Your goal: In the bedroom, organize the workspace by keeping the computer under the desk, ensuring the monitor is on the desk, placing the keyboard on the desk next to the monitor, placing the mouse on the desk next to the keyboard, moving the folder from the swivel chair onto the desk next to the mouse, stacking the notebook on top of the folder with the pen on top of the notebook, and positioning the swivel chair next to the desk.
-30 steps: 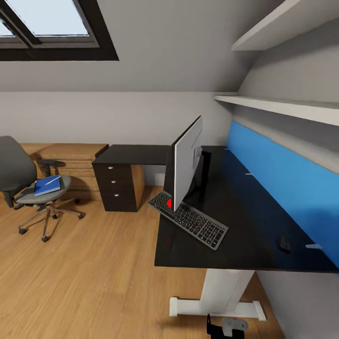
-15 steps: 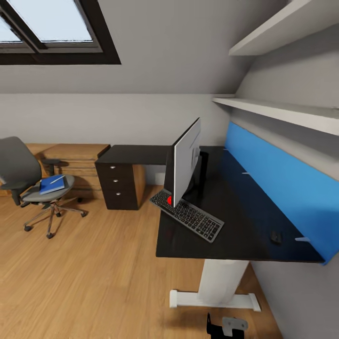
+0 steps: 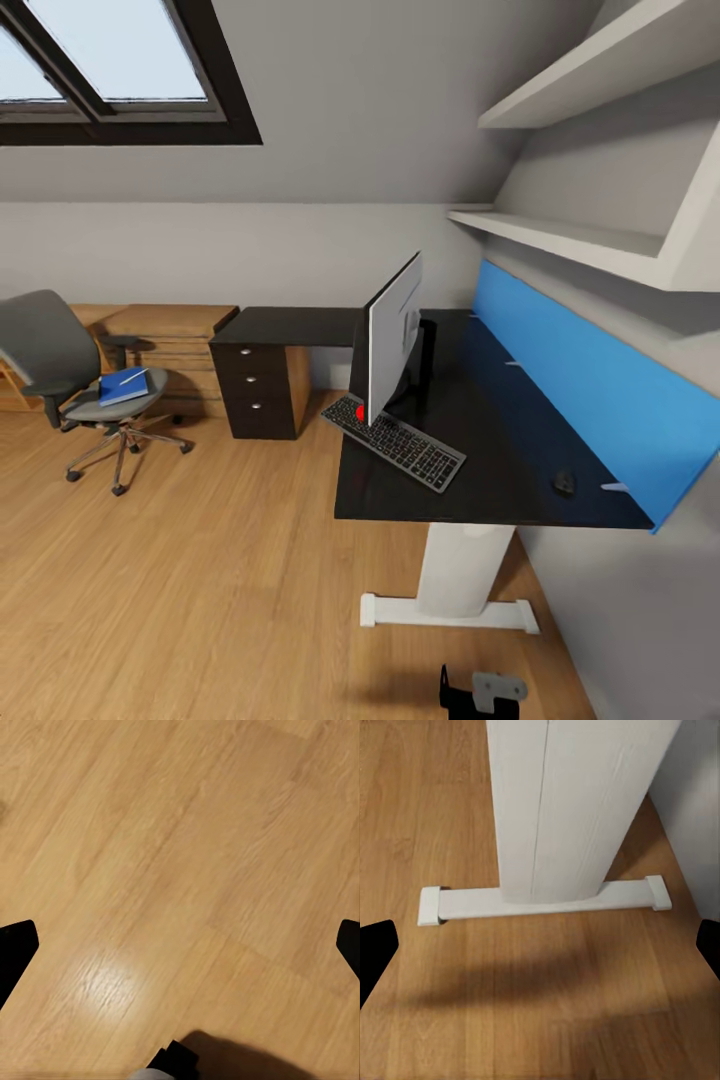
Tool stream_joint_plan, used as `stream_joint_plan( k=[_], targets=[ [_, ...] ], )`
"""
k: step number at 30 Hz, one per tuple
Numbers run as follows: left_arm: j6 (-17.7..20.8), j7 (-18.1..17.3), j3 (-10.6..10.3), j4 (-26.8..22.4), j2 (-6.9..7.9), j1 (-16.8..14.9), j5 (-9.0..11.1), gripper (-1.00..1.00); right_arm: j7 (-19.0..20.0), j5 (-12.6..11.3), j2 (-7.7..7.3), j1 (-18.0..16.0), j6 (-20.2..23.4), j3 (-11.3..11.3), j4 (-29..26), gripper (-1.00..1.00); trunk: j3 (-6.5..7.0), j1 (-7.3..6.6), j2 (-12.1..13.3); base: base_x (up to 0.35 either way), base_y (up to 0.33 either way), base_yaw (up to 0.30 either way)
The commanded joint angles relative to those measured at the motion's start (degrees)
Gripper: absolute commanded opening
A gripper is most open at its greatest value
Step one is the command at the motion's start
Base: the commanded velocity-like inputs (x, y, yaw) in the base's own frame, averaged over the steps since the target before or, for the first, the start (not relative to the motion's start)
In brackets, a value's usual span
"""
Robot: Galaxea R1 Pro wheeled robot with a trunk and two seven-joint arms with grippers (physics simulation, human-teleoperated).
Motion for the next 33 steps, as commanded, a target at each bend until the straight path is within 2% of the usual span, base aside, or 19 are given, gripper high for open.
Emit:
stream_joint_plan(
  k=[1, 4, 7, 11, 12, 15, 18, 19, 20, 21, 22, 24, 25, 26, 28, 29, 31, 32, 33],
  targets=[
    [-0.1, 0.3, -0.5, 0.0, 0.04, 0.0, 0.4, 1.00, -0.3, -0.5, 0.01, 0.0, -0.3, 0.4, -0.2, 1.00, 0.13, -0.23, 0.4, -0.021, 0.000, 0.000],
    [-0.1, 0.4, -0.5, 0.0, 0.08, 0.0, 0.5, 1.00, -1.2, -0.7, -0.03, 0.0, -2.8, 0.2, -1.1, 1.00, 0.66, -0.89, 1.6, -0.012, 0.000, 0.000],
    [0.0, 0.4, -0.5, 0.0, 0.09, 0.0, 0.5, 1.00, -3.9, -0.7, 0.09, 0.0, -7.7, 0.2, -2.6, 1.00, 1.20, -1.55, 2.8, -0.004, 0.000, 0.000],
    [0.0, 0.4, -0.5, 0.0, 0.10, 0.0, 0.5, 1.00, -10.3, -0.5, 0.24, 0.0, -11.1, 0.5, -5.0, 1.00, 1.92, -2.43, 4.4, -0.002, 0.000, 0.000],
    [0.0, 0.4, -0.5, 0.0, 0.10, 0.0, 0.5, 1.00, -13.1, -0.5, 0.28, 0.0, -11.6, 0.6, -6.7, 1.00, 2.10, -2.65, 4.8, 0.000, 0.000, 0.000],
    [0.0, 0.4, -0.5, 0.0, 0.10, 0.0, 0.5, 1.00, -18.0, -0.4, 0.28, 0.0, -10.8, 0.5, -11.9, 1.00, 2.64, -3.31, 6.0, 0.000, 0.000, 0.000],
    [0.0, 0.4, -0.5, 0.0, 0.10, 0.0, 0.5, 1.00, -19.7, -0.4, 0.08, 0.0, -7.3, 0.4, -16.3, 1.00, 3.18, -3.97, 7.2, 0.000, 0.000, 0.000],
    [0.0, 0.4, -0.5, 0.0, 0.10, 0.0, 0.5, 1.00, -20.1, -0.4, -0.06, 0.1, -4.5, 0.4, -19.0, 1.00, 3.36, -4.19, 7.6, 0.000, 0.000, 0.000],
    [0.0, 0.4, -0.5, 0.0, 0.10, 0.0, 0.5, 1.00, -20.4, -0.4, -0.65, 0.1, 0.7, 0.3, -23.7, 1.00, 3.54, -4.41, 8.0, 0.000, 0.000, 0.000],
    [0.0, 0.4, -0.5, 0.0, 0.10, 0.0, 0.5, 1.00, -20.6, -0.7, -3.49, 1.0, 12.8, 0.4, -36.3, 1.00, 3.72, -4.63, 8.4, 0.000, 0.000, 0.000],
    [0.0, 0.4, -0.5, 0.0, 0.10, 0.0, 0.5, 1.00, -20.6, -0.8, -3.99, 1.3, 15.1, 0.4, -38.8, 1.00, 3.90, -4.85, 8.8, 0.000, 0.000, 0.000],
    [0.0, 0.4, -0.5, 0.0, 0.07, 0.0, 0.5, 1.00, -20.5, -1.1, -5.58, 2.3, 24.3, 0.3, -49.0, 1.00, 4.26, -5.29, 9.6, 0.000, 0.000, 0.000],
    [0.0, 0.4, -0.5, 0.0, -0.01, 0.0, 0.5, 1.00, -20.2, -3.2, -7.20, 2.7, 40.7, -2.4, -62.8, 1.00, 4.26, -5.29, 9.6, 0.000, 0.000, 0.000],
    [0.0, 0.4, -0.5, 0.0, -0.06, 0.0, 0.5, 1.00, -20.1, -3.8, -7.40, 2.6, 42.5, -3.4, -63.9, 1.00, 4.26, -5.29, 9.6, 0.000, 0.000, 0.000],
    [0.0, 0.3, -0.5, 0.0, -0.17, 0.0, 0.5, 1.00, -19.6, -6.2, -7.94, 2.1, 47.9, -8.0, -66.6, 1.00, 4.26, -5.29, 9.6, 0.000, 0.000, 0.000],
    [0.0, 0.3, -0.5, 0.0, -0.19, 0.0, 0.5, 1.00, -13.8, -8.1, -8.98, 1.4, 51.1, -12.3, -63.8, 1.00, 4.26, -5.29, 9.6, 0.000, 0.000, 0.000],
    [0.0, 0.3, -0.5, 0.0, -0.18, 0.0, 0.5, 1.00, -10.4, -7.9, -10.40, 0.6, 51.4, -12.8, -60.5, 1.00, 4.26, -5.29, 9.6, 0.000, 0.000, 0.000],
    [-0.1, 0.3, -0.5, 0.9, -0.17, 0.0, 0.4, 1.00, -2.8, -7.5, -14.39, -4.1, 51.5, -13.3, -51.0, 1.00, 4.26, -5.29, 9.6, 0.000, 0.000, 0.000],
    [-0.1, 0.3, -0.6, 1.4, -0.25, 0.0, 0.4, 1.00, -0.9, -7.4, -16.41, -5.5, 51.4, -13.4, -47.9, 1.00, 4.26, -5.29, 9.6, 0.000, -0.036, 0.000]
  ],
)
